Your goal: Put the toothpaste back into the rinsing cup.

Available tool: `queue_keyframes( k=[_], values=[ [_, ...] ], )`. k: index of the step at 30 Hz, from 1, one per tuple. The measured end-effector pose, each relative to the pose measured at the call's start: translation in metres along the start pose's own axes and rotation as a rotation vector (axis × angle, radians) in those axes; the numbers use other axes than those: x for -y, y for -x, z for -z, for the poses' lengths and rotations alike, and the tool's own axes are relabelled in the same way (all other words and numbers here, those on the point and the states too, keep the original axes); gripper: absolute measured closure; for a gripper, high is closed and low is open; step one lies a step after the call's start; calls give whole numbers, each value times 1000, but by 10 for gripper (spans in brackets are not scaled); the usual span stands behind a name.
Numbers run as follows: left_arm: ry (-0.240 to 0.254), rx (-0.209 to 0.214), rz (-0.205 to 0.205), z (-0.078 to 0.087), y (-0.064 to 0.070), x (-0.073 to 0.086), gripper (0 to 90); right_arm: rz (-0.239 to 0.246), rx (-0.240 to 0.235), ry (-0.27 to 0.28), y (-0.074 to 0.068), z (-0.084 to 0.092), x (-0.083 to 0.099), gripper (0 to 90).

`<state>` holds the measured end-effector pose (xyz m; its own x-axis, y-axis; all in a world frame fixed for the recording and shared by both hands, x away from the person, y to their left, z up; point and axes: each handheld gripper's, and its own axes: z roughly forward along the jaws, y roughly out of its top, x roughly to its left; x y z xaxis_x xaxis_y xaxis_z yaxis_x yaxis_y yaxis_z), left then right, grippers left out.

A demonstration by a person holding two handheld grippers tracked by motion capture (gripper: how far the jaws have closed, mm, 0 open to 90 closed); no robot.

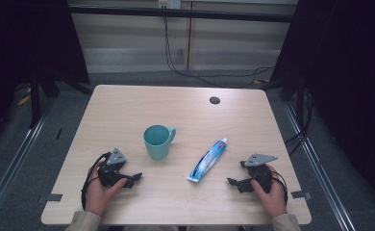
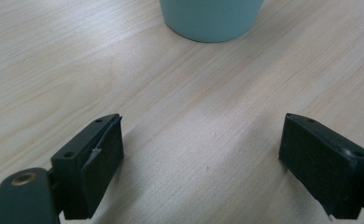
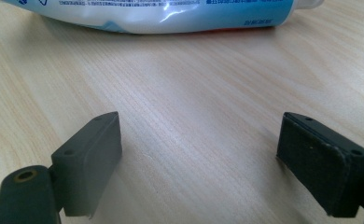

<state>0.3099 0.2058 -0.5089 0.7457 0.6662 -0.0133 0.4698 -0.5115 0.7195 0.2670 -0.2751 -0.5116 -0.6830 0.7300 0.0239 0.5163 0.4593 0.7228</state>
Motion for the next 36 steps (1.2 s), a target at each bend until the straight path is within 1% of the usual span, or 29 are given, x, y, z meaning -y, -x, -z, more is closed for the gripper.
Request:
queue_keyframes(
  k=[4,5,7,9,10,11,12,13,14,16,17,18,19,20,21,22,23,24,25,26,27,28,29,30,31,32,33,35,36],
  values=[
    [0,0,1,0,0,0,134,7,-10,-3,0,-2,-2,120],
    [0,0,1,0,0,0,134,12,-13,-5,-1,-2,-2,120],
    [0,0,1,0,0,0,134,38,-38,-5,0,-4,-4,123],
    [0,0,1,0,0,0,134,97,-62,-41,2,-6,-13,130],
    [0,0,1,0,0,0,134,134,-62,-63,3,-8,-18,130],
    [0,0,1,0,0,0,134,134,-62,-63,3,-8,-18,130],
    [0,0,1,0,0,0,134,227,-49,-120,2,-10,-31,137],
    [0,0,1,0,0,0,133,284,-46,-142,3,-12,-39,137],
    [0,0,1,0,0,0,134,326,-41,-164,2,-13,-46,136],
    [0,0,1,0,0,0,134,393,-43,-200,2,-17,-60,137],
    [0,0,1,0,0,0,134,393,-43,-200,2,-17,-60,137],
    [-1,0,1,0,0,0,134,430,-42,-234,2,-20,-73,141],
    [0,0,0,0,0,0,134,430,-42,-234,2,-20,-73,141],
    [0,1,2,0,0,0,134,478,-35,-254,0,-24,-84,141],
    [0,1,2,0,0,0,134,478,-35,-254,0,-24,-84,141],
    [0,0,2,0,0,0,134,489,-53,-263,0,-27,-93,141],
    [0,0,2,0,0,0,134,489,-53,-263,0,-27,-93,141],
    [1,0,2,0,0,0,134,474,-81,-258,-1,-30,-97,150],
    [1,0,2,0,0,0,134,474,-81,-258,-1,-30,-97,150],
    [1,0,2,0,0,0,134,430,-94,-265,-1,-32,-98,149],
    [0,0,2,0,0,0,134,411,-93,-259,-2,-33,-98,150],
    [0,0,2,0,0,0,134,425,-112,-247,-3,-35,-98,149],
    [0,0,2,0,0,0,134,425,-112,-247,-3,-35,-98,149],
    [1,0,2,0,0,0,133,448,-97,-273,-5,-37,-99,150],
    [1,0,2,0,0,0,134,448,-97,-273,-5,-37,-99,150],
    [1,0,2,0,0,0,134,466,-88,-281,-5,-37,-101,149],
    [1,0,2,0,0,0,134,466,-88,-281,-5,-37,-101,149],
    [1,0,2,0,0,0,134,474,-98,-272,-3,-37,-105,147],
    [0,0,2,0,0,0,133,481,-114,-264,0,-38,-109,146]
  ],
)
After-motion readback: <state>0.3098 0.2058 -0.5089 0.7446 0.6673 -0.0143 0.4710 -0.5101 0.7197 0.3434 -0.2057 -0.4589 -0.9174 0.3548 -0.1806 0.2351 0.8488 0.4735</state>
